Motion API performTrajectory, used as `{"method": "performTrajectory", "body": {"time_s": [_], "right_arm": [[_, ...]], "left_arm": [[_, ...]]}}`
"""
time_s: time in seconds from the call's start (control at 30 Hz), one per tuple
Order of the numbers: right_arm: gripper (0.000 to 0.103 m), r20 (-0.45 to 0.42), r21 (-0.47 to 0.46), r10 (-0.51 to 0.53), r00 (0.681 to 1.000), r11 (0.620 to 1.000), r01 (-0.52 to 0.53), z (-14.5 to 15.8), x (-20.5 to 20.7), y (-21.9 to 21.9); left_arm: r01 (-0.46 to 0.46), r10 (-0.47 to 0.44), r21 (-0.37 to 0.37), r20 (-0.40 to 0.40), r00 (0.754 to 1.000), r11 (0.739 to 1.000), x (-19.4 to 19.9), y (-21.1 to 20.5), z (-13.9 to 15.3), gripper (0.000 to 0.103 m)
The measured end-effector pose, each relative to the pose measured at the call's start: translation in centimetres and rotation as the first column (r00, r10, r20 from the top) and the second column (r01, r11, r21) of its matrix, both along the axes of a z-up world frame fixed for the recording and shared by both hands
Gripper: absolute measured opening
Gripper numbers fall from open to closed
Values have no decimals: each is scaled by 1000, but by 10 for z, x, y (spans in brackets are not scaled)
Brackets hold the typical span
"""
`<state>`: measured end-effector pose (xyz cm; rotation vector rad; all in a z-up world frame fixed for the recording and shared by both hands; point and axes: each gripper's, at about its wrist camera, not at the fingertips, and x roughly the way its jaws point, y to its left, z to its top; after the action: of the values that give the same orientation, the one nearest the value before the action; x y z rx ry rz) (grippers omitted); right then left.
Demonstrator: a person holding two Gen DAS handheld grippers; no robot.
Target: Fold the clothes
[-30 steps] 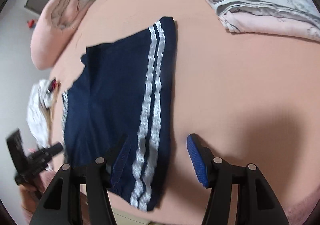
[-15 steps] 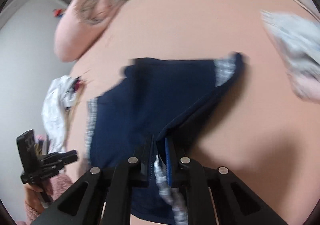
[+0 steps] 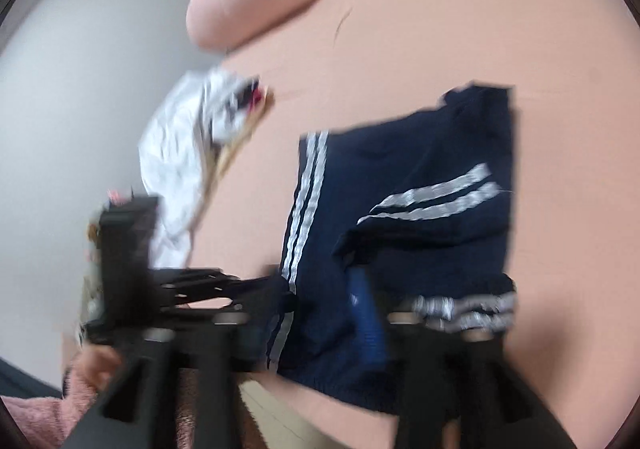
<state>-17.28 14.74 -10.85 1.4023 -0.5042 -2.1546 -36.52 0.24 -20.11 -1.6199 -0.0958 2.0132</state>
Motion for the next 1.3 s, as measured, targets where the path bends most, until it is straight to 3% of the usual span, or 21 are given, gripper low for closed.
{"method": "performTrajectory", "body": {"time_s": [0.07,0.13,0.47,0.5,0.53,0.6,0.7,0.87,1.0,1.07,1.1,1.27,1.3], "right_arm": [[61,-92,48,-76,993,996,81,13,16,20],[61,-130,164,-151,980,971,172,10,26,44],[60,151,-53,-217,964,972,227,-71,17,75],[55,178,-73,-219,959,969,235,-79,17,78],[44,131,-48,-200,971,977,208,-71,18,72],[37,46,4,-134,990,991,134,-55,20,54],[35,-35,34,2,999,999,-1,-34,25,24],[35,-2,130,238,971,963,-236,-18,45,-16],[40,-128,269,57,990,963,-21,-8,41,9],[57,-199,324,-28,980,941,92,-3,39,21],[64,-201,310,-78,976,941,139,-9,30,34],[64,38,122,-143,989,983,138,-65,-6,71],[63,23,94,-128,991,988,125,-63,-3,70]], "left_arm": [[8,-8,-1,1,1000,1000,-2,9,0,20],[21,-21,11,6,1000,1000,-5,17,-1,20],[51,-52,27,47,998,998,-5,36,-20,20],[44,-46,38,52,998,998,-6,34,-21,20],[36,-39,52,56,998,998,-7,31,-21,20],[27,-31,66,57,998,997,-8,27,-20,20],[23,-29,93,66,997,995,-9,23,-22,20],[-23,12,124,90,996,992,-8,6,-26,20],[-24,13,124,90,996,992,-7,5,-24,20],[-17,8,114,82,997,993,-8,6,-22,20],[-14,5,111,80,997,994,-8,6,-21,20],[-15,3,125,94,996,992,-7,2,-29,20],[-18,5,127,99,995,992,-8,2,-30,20]]}}
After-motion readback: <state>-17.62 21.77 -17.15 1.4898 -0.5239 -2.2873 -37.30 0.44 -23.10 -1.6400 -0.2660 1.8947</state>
